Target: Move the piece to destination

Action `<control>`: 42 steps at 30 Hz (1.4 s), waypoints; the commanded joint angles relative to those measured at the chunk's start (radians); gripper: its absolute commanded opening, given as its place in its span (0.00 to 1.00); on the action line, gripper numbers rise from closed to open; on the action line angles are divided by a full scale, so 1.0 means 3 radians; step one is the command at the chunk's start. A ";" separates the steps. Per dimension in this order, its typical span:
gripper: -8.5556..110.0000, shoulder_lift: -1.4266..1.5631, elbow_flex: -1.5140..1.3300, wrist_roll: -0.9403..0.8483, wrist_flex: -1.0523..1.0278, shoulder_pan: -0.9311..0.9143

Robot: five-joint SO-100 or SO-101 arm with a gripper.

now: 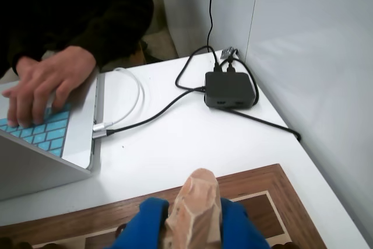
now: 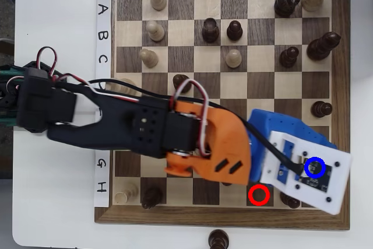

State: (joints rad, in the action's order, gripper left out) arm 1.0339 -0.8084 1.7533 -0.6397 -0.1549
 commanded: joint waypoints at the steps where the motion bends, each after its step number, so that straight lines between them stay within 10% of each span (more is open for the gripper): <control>1: 0.07 -0.0092 0.1110 0.0056 0.0348 0.0000; 42: 0.07 -0.0920 0.1089 -0.0072 0.0639 -0.0276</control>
State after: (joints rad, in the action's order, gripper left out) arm 0.6995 -0.6075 1.7533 -0.5492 -0.2056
